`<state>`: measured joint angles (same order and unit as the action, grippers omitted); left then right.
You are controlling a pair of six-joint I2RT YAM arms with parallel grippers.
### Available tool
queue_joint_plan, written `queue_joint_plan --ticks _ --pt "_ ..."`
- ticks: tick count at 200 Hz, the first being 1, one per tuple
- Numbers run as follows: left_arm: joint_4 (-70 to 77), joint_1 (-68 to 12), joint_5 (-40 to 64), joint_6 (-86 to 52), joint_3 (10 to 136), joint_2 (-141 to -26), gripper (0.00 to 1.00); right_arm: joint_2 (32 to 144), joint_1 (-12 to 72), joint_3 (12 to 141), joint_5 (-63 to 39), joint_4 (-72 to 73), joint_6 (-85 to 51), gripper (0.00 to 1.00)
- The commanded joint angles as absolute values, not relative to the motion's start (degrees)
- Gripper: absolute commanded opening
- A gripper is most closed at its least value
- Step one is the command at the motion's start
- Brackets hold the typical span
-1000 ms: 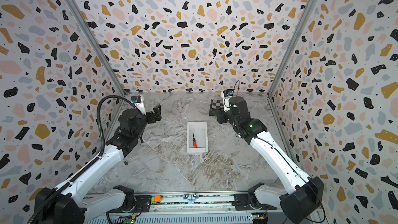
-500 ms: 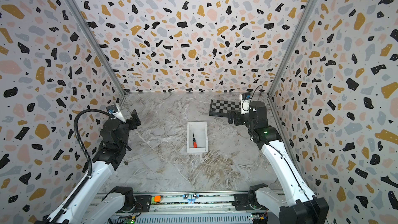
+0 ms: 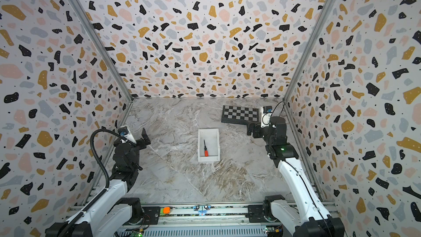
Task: Put the screwdriver in the bin
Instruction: Reset both arms
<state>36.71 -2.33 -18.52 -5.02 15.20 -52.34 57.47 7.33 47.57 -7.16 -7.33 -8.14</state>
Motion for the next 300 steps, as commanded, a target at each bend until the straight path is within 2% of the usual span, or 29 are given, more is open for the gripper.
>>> queue_joint_plan --ticks 1,28,48,93,131,153,193,264,276,300 --pt "48.1 -2.0 -15.9 -3.5 13.7 -54.9 1.00 59.1 7.0 47.3 -6.7 -1.5 -5.5 0.99" --pt "53.8 -2.0 -10.3 -3.5 11.2 -57.1 1.00 60.9 7.0 45.8 -5.2 0.6 -4.7 0.99" --pt "55.6 -2.0 -10.2 -3.0 10.1 -59.0 1.00 60.3 7.0 43.0 -5.2 3.5 -4.3 0.99" --pt "58.3 -1.9 -8.4 -1.7 9.9 -65.7 1.00 57.0 6.9 28.8 3.5 23.6 0.6 0.99" --pt "64.2 -1.9 -8.6 -2.1 7.2 -69.0 1.00 55.9 6.8 23.4 5.9 29.9 2.3 0.99" --pt "65.4 -1.9 -8.3 -2.0 6.3 -68.5 1.00 58.2 6.8 23.5 9.5 29.5 1.0 0.99" --pt "67.5 -1.9 -10.2 -2.6 4.7 -67.8 1.00 62.8 6.8 18.7 10.2 42.7 -0.5 0.99" --pt "76.6 -2.0 -7.9 -1.2 4.6 -78.9 1.00 77.6 6.8 16.3 8.5 57.9 1.0 0.99" --pt "77.9 -2.0 -6.8 -1.4 5.5 -80.6 1.00 79.3 6.8 14.0 8.2 63.1 1.2 0.99" --pt "69.7 -2.0 -6.8 -0.7 9.0 -80.1 1.00 85.6 6.8 7.6 9.0 81.6 1.4 0.99"
